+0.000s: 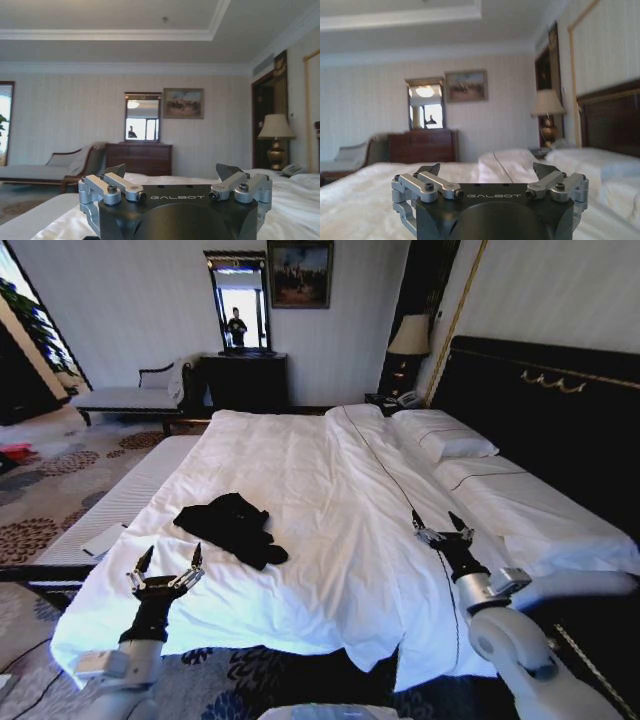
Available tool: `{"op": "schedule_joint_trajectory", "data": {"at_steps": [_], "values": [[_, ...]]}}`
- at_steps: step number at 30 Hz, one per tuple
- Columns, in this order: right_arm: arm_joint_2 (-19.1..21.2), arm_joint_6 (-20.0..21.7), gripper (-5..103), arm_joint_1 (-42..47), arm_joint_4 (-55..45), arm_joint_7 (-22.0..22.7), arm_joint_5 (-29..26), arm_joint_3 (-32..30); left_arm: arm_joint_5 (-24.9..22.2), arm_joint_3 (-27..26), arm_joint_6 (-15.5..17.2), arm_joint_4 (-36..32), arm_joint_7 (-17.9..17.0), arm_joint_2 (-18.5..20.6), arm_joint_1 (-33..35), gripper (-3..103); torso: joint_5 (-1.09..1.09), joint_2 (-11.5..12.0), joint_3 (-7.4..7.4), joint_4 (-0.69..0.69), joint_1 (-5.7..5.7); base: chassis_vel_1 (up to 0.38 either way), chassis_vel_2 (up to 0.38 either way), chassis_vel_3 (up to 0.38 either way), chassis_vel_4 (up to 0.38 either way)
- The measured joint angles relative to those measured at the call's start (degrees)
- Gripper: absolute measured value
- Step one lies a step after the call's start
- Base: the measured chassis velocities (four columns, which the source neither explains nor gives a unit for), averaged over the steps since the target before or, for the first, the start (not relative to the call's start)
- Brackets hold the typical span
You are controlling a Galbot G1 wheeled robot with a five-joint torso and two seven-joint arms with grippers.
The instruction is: Fold the clothes on the bed.
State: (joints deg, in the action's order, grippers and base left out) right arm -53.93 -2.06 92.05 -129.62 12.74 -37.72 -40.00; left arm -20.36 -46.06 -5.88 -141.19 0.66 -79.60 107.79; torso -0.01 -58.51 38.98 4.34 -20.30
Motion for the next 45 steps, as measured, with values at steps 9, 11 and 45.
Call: {"op": "schedule_joint_trajectory", "data": {"at_steps": [9, 11, 45], "values": [[-2.99, -8.80, 100, 4.61, 1.15, -7.18, 5.25, 0.61, -3.16, 0.07, -0.16, 0.21, 0.27, 0.81, -0.77, 100, 0.00, 0.00, 0.00, 0.00, 0.00, 0.000, 0.000, 0.000, 0.000], [-3.91, -9.17, 100, 5.53, 1.25, -7.54, 6.72, 0.63, -3.69, -0.36, -0.04, 0.11, 0.25, 1.02, -0.75, 100, 0.00, 0.00, 0.00, -0.02, 0.00, 0.000, 0.000, 0.000, 0.000], [-11.79, -10.85, 100, 7.40, 4.76, -7.43, 10.71, -0.27, -3.28, -0.06, -0.19, 2.31, -0.77, 1.31, -2.00, 100, 0.01, 0.00, 0.00, -0.01, 0.00, 0.000, 0.000, 0.000, 0.000]]}}
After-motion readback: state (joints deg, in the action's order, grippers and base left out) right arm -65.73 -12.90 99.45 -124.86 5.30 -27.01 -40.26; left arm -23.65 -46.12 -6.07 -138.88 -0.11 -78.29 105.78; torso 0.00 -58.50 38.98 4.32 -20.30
